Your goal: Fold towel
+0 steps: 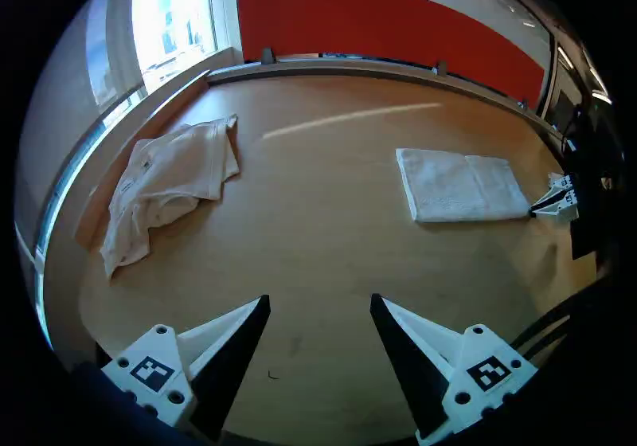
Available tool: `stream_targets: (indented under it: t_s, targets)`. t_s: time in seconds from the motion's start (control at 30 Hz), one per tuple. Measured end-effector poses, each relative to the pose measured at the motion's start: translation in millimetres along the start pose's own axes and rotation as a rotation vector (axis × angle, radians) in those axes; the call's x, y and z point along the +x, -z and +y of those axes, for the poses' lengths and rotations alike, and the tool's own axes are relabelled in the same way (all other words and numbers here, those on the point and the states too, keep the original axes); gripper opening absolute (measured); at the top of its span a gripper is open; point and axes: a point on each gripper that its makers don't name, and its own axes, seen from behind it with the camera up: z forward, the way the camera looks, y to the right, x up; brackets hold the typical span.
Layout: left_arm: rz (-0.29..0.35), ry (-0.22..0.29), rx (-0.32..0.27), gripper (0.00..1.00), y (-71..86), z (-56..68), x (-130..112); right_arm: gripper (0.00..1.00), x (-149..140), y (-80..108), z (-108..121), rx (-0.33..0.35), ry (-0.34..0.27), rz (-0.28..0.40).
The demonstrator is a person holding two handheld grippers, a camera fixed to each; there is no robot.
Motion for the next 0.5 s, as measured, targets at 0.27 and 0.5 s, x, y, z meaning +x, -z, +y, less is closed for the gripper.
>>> stream_targets:
  t_s: [0.27,0.5]
  targets:
    - [-0.002,-0.004,-0.006,0.93,-0.6,-1.0,-1,0.04,10,3.7,1,-0.014,0.005,0.020]
    - [-0.003,-0.002,-0.012,0.94,-0.8,-1.2,-1,0.03,39,14.4,4,-0.024,0.022,0.062]
